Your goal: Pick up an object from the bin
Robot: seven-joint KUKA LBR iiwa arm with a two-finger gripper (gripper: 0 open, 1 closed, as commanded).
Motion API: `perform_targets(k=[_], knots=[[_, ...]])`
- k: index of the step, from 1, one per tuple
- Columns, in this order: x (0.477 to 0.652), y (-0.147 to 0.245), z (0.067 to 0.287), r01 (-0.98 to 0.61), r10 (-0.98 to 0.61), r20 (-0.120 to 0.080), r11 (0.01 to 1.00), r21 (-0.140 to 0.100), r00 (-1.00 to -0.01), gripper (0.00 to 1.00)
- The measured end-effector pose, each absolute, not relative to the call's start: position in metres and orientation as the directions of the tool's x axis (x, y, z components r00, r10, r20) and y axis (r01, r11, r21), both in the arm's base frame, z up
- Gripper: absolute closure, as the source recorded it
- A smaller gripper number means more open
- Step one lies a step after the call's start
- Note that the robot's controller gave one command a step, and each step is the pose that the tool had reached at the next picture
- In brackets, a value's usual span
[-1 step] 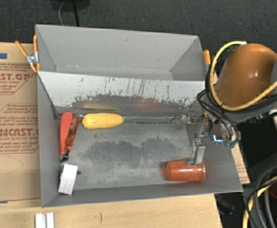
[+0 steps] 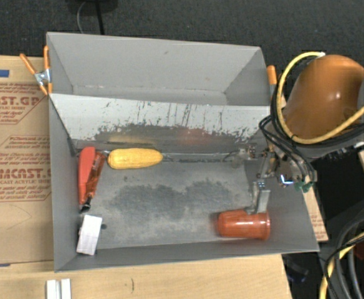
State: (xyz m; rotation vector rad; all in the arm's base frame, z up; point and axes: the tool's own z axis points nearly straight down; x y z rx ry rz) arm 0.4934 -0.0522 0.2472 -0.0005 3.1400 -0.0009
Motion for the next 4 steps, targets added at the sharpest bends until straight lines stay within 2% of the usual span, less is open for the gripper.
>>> perform_targets(k=[1, 2, 3, 4], knots=[[0.492, -0.062, 0.215, -0.034, -0.034, -0.011, 0.999, -0.001, -0.999, 0.00], [0.489, -0.077, 0.153, -0.049, -0.049, -0.005, 0.999, -0.002, -0.999, 0.00], [0.497, -0.152, 0.091, -0.179, -0.179, -0.010, 0.984, -0.002, -0.984, 1.00], [0.497, -0.152, 0.091, -0.179, -0.179, -0.010, 0.984, -0.002, -0.984, 1.00]])
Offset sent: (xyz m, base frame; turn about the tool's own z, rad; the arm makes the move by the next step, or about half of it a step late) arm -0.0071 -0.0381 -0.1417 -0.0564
